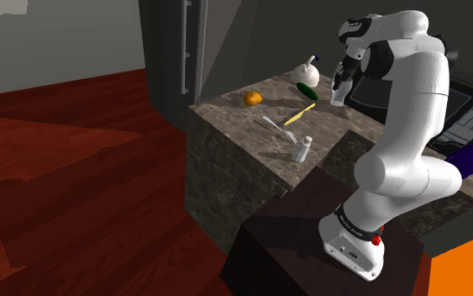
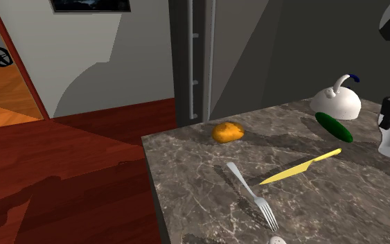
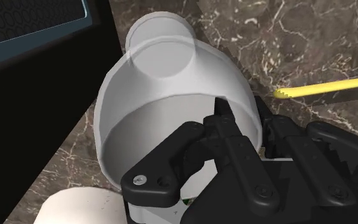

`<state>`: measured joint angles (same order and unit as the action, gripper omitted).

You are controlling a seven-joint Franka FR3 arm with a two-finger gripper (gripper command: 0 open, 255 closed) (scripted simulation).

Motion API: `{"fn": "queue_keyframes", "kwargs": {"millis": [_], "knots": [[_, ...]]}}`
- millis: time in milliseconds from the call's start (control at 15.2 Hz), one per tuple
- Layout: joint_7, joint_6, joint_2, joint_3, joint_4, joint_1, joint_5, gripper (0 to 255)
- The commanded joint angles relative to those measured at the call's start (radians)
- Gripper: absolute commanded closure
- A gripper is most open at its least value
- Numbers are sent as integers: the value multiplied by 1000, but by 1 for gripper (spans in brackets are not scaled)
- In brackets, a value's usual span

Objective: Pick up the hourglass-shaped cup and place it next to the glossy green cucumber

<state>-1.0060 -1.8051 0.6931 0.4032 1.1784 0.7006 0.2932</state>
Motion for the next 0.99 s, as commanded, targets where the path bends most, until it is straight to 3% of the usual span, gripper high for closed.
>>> {"fn": "queue_keyframes", "kwargs": {"millis": [0, 594, 660, 924], "knots": [[-2, -33, 2, 3, 34, -2, -1, 255], [-4, -49, 6, 2, 48, -4, 1, 255], [-5, -47, 8, 2, 44, -2, 1, 0], [-7, -45, 6, 3, 43, -1, 1, 0]]}}
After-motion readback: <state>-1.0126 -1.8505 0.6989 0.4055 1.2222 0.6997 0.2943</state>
